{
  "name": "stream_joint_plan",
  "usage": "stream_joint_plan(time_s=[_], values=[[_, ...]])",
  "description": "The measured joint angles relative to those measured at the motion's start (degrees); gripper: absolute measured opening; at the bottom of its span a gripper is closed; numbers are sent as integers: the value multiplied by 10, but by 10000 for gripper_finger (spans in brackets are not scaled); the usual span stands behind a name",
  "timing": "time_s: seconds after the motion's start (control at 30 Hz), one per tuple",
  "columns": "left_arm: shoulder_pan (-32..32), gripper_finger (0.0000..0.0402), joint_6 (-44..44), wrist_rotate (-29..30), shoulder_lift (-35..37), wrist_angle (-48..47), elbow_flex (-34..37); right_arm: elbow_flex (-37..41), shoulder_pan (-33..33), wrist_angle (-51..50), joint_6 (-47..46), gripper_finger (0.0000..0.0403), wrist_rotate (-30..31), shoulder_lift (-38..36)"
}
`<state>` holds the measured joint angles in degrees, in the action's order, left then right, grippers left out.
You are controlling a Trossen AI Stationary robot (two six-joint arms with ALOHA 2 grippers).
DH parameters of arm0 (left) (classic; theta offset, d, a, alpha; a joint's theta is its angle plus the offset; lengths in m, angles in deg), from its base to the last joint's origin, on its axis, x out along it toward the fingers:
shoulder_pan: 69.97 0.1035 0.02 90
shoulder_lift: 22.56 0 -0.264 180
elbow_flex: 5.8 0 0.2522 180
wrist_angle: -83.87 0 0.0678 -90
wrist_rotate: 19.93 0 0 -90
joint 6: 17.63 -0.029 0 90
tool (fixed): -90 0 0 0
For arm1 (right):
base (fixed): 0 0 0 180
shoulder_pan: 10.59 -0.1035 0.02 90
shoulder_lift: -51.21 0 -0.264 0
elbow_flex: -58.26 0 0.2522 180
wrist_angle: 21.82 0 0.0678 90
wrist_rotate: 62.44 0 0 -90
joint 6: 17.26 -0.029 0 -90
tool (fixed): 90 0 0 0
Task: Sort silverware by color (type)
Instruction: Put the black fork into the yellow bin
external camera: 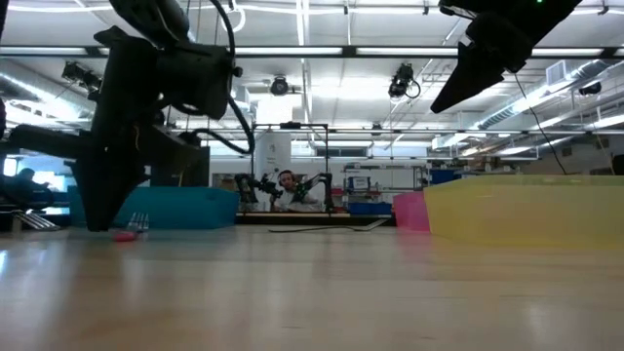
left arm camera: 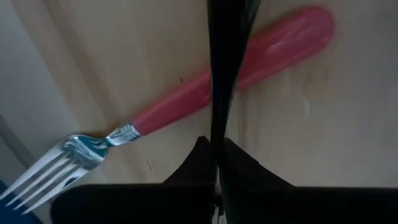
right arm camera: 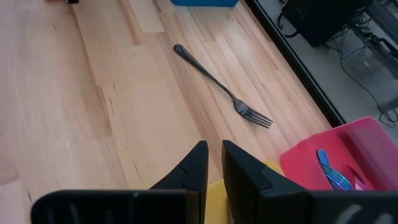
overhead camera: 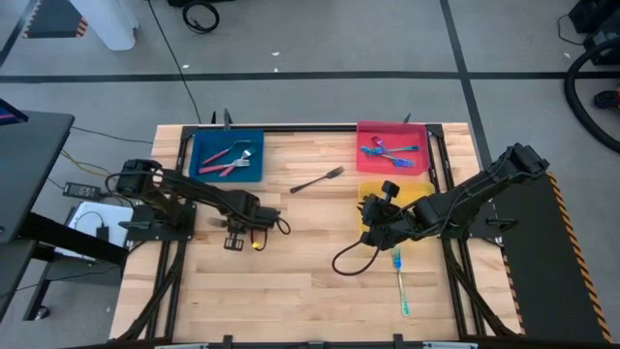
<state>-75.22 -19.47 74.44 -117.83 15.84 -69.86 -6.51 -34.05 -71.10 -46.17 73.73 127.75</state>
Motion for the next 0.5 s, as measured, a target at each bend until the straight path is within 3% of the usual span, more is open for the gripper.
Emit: stream_joint_plan(time_s=[0.23, 0.37, 0.5], values=[[0, 8, 12, 15, 46, -13, -23, 0, 0, 6, 1, 55, 0, 0], [0, 9, 14, 59, 76, -13, -51, 0, 0, 23, 1, 55, 1, 0], [0, 9, 17, 110, 98, 55, -77, 0, 0, 83, 5, 55, 0, 0]])
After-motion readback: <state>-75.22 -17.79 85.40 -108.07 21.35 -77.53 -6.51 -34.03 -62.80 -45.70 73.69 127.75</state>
